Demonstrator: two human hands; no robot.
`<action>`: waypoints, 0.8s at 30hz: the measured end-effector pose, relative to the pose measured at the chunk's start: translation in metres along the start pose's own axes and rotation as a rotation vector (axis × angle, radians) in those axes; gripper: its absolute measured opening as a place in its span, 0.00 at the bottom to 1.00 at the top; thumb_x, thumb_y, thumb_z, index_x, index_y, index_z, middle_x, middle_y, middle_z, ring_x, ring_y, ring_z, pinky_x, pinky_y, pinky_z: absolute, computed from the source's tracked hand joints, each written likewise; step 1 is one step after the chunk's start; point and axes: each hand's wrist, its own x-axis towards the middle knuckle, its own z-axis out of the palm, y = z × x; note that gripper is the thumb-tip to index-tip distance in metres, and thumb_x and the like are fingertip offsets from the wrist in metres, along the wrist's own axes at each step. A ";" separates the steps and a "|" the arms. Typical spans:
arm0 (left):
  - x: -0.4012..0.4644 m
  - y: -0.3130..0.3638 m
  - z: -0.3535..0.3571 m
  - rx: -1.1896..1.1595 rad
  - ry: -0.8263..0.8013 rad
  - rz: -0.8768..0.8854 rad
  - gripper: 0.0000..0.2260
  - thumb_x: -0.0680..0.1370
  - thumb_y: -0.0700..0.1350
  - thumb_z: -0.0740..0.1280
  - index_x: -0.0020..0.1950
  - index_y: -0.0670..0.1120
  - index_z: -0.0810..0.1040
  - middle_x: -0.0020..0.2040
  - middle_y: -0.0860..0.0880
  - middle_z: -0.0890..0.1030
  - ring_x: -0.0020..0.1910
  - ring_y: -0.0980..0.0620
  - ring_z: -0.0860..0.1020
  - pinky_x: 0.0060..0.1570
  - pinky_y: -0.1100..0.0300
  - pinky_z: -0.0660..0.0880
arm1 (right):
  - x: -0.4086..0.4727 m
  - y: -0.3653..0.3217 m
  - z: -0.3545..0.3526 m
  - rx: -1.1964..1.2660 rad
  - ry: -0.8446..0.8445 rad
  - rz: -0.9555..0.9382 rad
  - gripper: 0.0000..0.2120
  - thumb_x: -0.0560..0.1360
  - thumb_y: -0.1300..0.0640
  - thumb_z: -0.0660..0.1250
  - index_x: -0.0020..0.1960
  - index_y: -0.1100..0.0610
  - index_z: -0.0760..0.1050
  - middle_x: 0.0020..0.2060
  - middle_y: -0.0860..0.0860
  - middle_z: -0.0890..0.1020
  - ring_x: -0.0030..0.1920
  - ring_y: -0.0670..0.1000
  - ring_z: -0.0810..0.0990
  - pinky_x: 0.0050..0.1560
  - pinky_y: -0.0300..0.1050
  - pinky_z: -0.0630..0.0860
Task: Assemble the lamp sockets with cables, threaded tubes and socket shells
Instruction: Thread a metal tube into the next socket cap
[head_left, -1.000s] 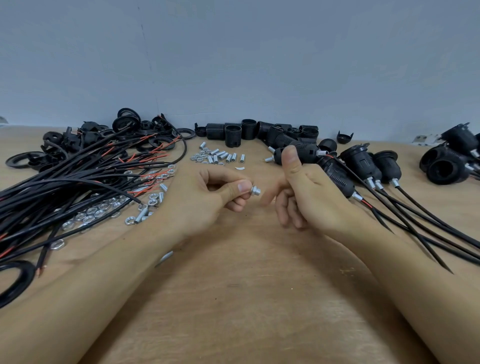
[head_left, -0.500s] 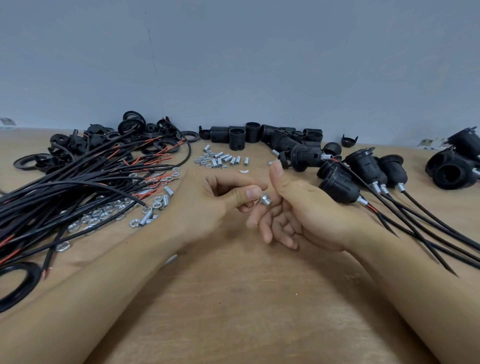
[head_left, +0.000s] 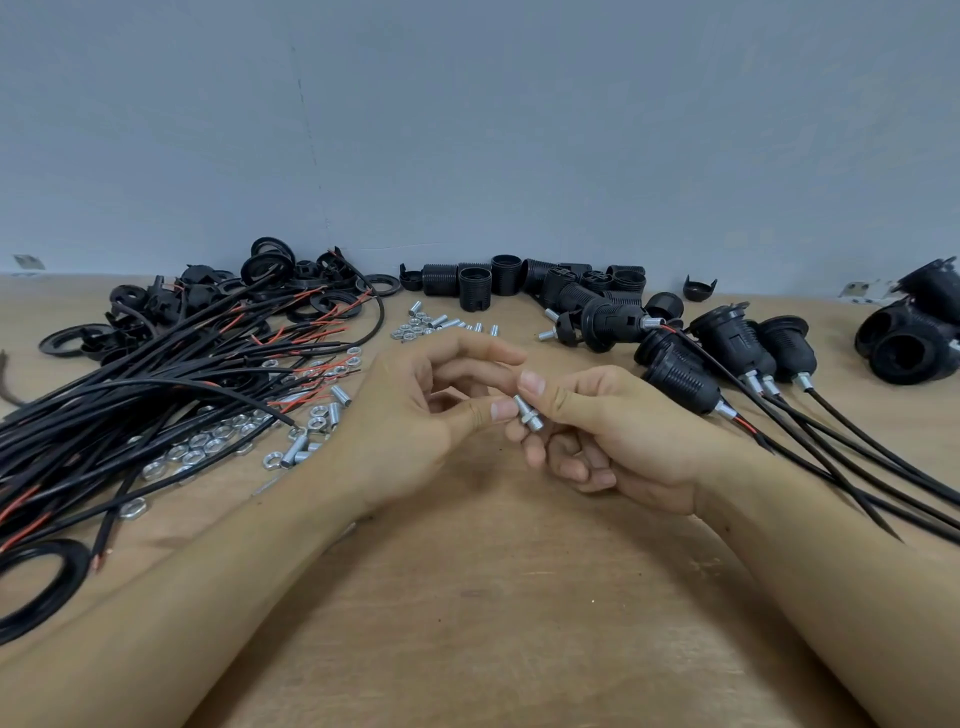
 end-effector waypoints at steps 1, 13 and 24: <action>0.000 0.001 0.000 -0.007 -0.002 -0.002 0.13 0.72 0.40 0.74 0.55 0.49 0.80 0.47 0.51 0.86 0.46 0.38 0.81 0.52 0.44 0.78 | 0.000 0.000 0.000 -0.011 0.001 -0.001 0.17 0.70 0.42 0.68 0.39 0.55 0.84 0.32 0.52 0.81 0.24 0.44 0.70 0.19 0.33 0.60; 0.012 -0.004 -0.015 0.527 0.139 -0.083 0.05 0.77 0.45 0.72 0.45 0.55 0.83 0.37 0.58 0.81 0.33 0.62 0.76 0.35 0.74 0.69 | 0.003 0.001 0.001 0.017 0.192 0.053 0.18 0.69 0.49 0.71 0.44 0.65 0.83 0.28 0.49 0.74 0.24 0.44 0.67 0.20 0.35 0.62; 0.140 -0.045 -0.141 1.337 0.077 -0.341 0.13 0.78 0.39 0.64 0.61 0.38 0.78 0.59 0.37 0.79 0.59 0.37 0.75 0.56 0.48 0.75 | 0.004 0.002 0.000 0.029 0.200 0.071 0.16 0.74 0.51 0.69 0.46 0.66 0.83 0.30 0.50 0.75 0.26 0.45 0.69 0.22 0.36 0.65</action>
